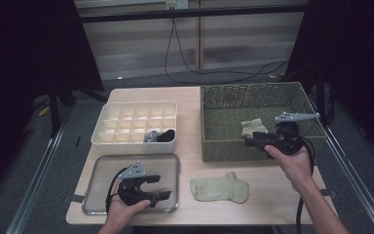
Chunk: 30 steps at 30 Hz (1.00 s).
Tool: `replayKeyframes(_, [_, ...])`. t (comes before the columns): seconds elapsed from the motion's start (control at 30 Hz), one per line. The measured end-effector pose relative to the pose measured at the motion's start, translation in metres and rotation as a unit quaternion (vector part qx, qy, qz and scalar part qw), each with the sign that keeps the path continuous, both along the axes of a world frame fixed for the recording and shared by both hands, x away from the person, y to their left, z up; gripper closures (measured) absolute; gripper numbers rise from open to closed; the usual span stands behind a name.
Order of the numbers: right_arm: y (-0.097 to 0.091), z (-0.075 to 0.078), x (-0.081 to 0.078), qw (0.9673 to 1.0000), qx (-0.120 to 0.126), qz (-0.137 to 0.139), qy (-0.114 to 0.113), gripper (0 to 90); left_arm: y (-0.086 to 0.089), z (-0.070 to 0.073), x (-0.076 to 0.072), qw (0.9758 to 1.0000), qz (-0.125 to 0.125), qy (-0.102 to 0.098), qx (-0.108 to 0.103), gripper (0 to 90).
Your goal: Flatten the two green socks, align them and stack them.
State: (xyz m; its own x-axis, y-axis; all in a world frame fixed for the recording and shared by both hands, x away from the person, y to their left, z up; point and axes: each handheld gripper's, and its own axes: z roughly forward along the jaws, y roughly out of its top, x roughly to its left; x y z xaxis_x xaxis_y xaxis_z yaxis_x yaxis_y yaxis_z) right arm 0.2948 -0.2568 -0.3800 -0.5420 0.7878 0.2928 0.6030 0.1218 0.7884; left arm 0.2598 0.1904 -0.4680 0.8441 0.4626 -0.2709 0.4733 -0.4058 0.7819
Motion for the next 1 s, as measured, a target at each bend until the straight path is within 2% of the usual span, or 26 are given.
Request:
replayKeyframes(0.13, [-0.006, 0.002, 0.019, 0.9999, -0.009, -0.006, 0.007, 50.8, 0.002, 0.000, 0.000, 1.0000, 0.002, -0.001, 0.000, 26.5])
replayKeyframes(0.2, [-0.009, 0.002, 0.028, 0.9999, -0.013, -0.001, 0.010, 51.5, 0.002, 0.000, 0.000, 1.0000, 0.003, -0.001, -0.004, 27.1])
replayKeyframes(0.27, [-0.013, 0.000, 0.037, 0.9998, -0.010, -0.009, 0.017, 52.5, 0.003, 0.001, 0.000, 1.0000, 0.002, -0.003, -0.004, 28.0])
replayKeyframes(0.43, [-0.017, 0.004, 0.056, 0.9991, -0.029, -0.018, 0.026, 51.7, 0.003, 0.000, -0.001, 1.0000, 0.000, -0.002, 0.000, 27.8])
replayKeyframes(0.53, [-0.020, 0.006, 0.065, 0.9988, -0.028, -0.023, 0.033, 50.4, 0.002, 0.000, 0.000, 1.0000, -0.001, -0.003, 0.004, 26.6])
replayKeyframes(0.7, [-0.021, 0.006, 0.083, 0.9974, -0.049, -0.025, 0.046, 50.2, 0.002, 0.000, -0.001, 1.0000, 0.000, -0.002, 0.002, 26.6])
replayKeyframes(1.0, [-0.028, -0.001, 0.104, 0.9938, -0.083, -0.030, 0.067, 50.0, 0.004, -0.001, 0.002, 1.0000, 0.003, 0.000, 0.003, 26.6])
